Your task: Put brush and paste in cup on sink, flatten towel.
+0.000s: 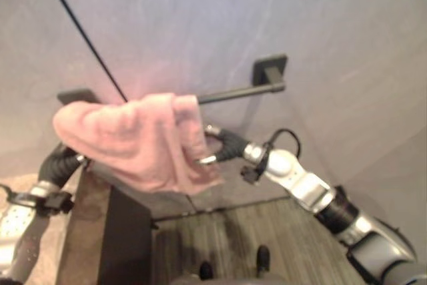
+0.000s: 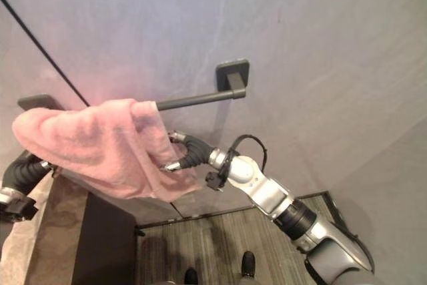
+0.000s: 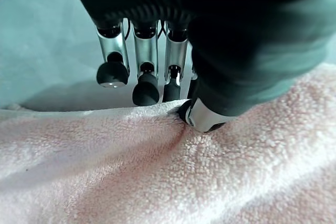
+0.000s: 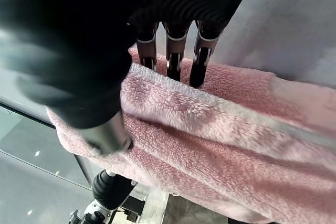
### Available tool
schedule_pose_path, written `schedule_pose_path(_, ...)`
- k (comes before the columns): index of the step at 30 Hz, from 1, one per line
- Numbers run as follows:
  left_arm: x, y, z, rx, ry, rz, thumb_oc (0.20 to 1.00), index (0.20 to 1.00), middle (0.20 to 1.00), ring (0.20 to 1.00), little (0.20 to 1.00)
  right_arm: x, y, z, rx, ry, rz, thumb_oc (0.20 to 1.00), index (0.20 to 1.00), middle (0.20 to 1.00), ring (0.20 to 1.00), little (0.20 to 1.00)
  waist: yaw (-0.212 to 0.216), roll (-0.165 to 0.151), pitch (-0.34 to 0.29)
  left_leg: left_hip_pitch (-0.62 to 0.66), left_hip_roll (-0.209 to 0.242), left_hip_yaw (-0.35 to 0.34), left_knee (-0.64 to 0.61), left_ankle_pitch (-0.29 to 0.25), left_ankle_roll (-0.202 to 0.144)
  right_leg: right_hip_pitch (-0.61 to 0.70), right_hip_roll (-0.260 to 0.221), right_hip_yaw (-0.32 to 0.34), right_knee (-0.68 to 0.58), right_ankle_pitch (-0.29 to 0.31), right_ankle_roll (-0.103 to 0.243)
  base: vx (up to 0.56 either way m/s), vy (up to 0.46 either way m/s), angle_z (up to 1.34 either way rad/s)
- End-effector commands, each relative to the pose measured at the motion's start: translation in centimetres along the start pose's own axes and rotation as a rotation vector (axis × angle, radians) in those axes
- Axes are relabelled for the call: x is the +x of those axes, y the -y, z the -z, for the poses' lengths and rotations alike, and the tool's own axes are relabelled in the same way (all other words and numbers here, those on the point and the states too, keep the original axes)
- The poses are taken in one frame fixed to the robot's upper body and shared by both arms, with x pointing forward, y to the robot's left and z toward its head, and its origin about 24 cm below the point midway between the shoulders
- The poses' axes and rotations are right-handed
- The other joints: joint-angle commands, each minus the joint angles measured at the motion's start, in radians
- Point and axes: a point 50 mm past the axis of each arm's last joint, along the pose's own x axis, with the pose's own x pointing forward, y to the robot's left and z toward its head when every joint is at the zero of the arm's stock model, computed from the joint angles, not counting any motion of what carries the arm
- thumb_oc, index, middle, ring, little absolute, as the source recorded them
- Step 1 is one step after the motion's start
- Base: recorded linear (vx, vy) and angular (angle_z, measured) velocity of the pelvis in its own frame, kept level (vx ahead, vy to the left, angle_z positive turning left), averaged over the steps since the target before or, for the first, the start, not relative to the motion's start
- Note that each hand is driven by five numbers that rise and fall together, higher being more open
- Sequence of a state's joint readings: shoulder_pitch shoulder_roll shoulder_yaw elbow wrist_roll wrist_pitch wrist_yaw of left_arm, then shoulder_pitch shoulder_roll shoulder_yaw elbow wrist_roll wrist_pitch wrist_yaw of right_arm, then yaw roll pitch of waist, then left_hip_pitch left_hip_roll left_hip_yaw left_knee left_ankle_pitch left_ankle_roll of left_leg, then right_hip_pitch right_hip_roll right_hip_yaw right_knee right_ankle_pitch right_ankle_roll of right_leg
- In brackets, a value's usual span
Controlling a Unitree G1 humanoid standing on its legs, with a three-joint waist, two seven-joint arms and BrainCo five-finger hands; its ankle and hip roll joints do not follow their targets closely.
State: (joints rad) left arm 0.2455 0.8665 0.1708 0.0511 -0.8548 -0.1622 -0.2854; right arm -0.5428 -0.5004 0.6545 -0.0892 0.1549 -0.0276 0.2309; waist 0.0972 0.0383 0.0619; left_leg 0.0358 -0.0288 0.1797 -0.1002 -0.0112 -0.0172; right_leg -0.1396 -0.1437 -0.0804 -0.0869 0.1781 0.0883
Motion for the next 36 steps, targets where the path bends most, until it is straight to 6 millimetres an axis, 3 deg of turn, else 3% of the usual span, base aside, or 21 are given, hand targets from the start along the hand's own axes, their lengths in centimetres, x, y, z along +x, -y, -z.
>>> schedule_pose_path(1,1.9,-0.1,-2.9,0.069,0.121,0.022,0.200,0.200,0.200,0.200,0.200,2.2,1.0,-2.9,-0.056,0.143,0.020,0.200,0.200,0.200,0.200,0.200,0.019,-0.024,0.003,-0.012,-0.068,0.024,0.013,-0.079,0.092,0.051,-0.113,-0.043,0.000,0.013,0.105,0.00,0.000,0.00)
schedule_pose_path(8,1.8,0.5,-3.5,0.065,0.177,0.026,0.200,0.200,0.200,0.200,0.200,1.1,1.6,-2.7,-0.040,0.149,0.071,0.200,0.200,0.200,0.200,0.200,0.017,-0.027,0.008,-0.010,-0.067,0.022,0.013,-0.080,0.092,0.056,-0.111,-0.046,0.000,0.005,0.104,0.00,0.000,0.00)
schedule_pose_path(10,1.6,1.6,-3.4,0.009,0.199,0.061,0.200,0.200,0.200,0.200,0.200,0.2,2.0,-3.0,-0.037,0.169,0.103,0.200,0.200,0.200,0.200,0.200,0.014,-0.028,0.009,-0.011,-0.066,0.022,0.013,-0.081,0.091,0.053,-0.111,-0.044,0.000,0.005,0.104,0.00,0.000,0.00)
schedule_pose_path(13,0.9,2.2,-4.1,0.074,0.226,0.084,0.200,0.200,0.200,0.200,0.200,-1.3,2.5,-3.4,-0.042,0.197,0.154,0.200,0.200,0.200,0.200,0.200,0.010,-0.027,0.011,-0.011,-0.066,0.022,0.013,-0.083,0.091,0.052,-0.110,-0.043,0.000,0.000,0.103,0.00,-0.004,0.01)
schedule_pose_path(15,0.6,3.1,-4.3,-0.007,0.290,0.093,0.200,0.200,0.200,0.200,0.200,-2.2,2.6,-3.5,-0.002,0.223,0.188,0.200,0.200,0.200,0.200,0.200,0.006,-0.030,0.012,-0.011,-0.066,0.022,0.013,-0.084,0.091,0.051,-0.110,-0.042,0.000,-0.006,0.102,0.01,-0.018,0.01)
schedule_pose_path(17,0.5,5.2,-2.9,-0.084,0.274,0.147,0.200,0.200,0.200,0.200,0.200,-4.3,3.0,-3.2,0.003,0.224,0.253,0.200,0.200,0.200,0.200,0.200,-0.005,-0.031,0.014,-0.008,-0.063,0.019,0.013,-0.085,0.089,0.055,-0.109,-0.042,0.000,-0.016,0.098,0.01,-0.055,0.03)
schedule_pose_path(23,0.6,7.7,-3.9,-0.084,0.298,0.307,0.200,0.200,0.200,0.200,0.200,-5.6,2.6,-3.2,0.050,0.239,0.275,0.200,0.200,0.200,0.200,0.200,-0.026,-0.029,0.012,-0.001,-0.051,0.015,0.013,-0.084,0.082,0.065,-0.098,-0.039,0.000,-0.035,0.091,0.00,-0.067,0.02)
schedule_pose_path(27,0.3,7.4,-3.9,-0.044,0.268,0.320,0.200,0.200,0.200,0.200,0.200,-4.9,2.0,-3.4,0.065,0.254,0.225,0.200,0.200,0.200,0.200,0.200,-0.026,-0.024,0.012,-0.003,-0.042,0.012,0.013,-0.078,0.073,0.065,-0.090,-0.034,0.000,-0.044,0.085,-0.02,-0.082,-0.01)
schedule_pose_path(31,-0.5,5.2,-1.0,-0.048,0.117,0.209,0.200,0.200,0.200,0.200,0.200,-4.5,2.4,-3.5,0.058,0.252,0.232,0.200,0.200,0.200,0.200,0.200,-0.014,-0.016,0.011,-0.006,-0.034,0.010,0.013,-0.071,0.068,0.067,-0.083,-0.037,0.000,-0.044,0.081,-0.02,-0.077,0.00)
schedule_pose_path(36,-1.5,4.0,-2.5,-0.023,0.170,0.170,0.200,0.200,0.200,0.200,0.200,-4.6,3.1,-4.6,0.059,0.316,0.260,0.200,0.200,0.200,0.200,0.200,0.004,-0.010,0.008,-0.007,-0.032,0.002,0.013,-0.065,0.065,0.071,-0.082,-0.046,0.000,-0.048,0.080,-0.01,-0.040,0.02)
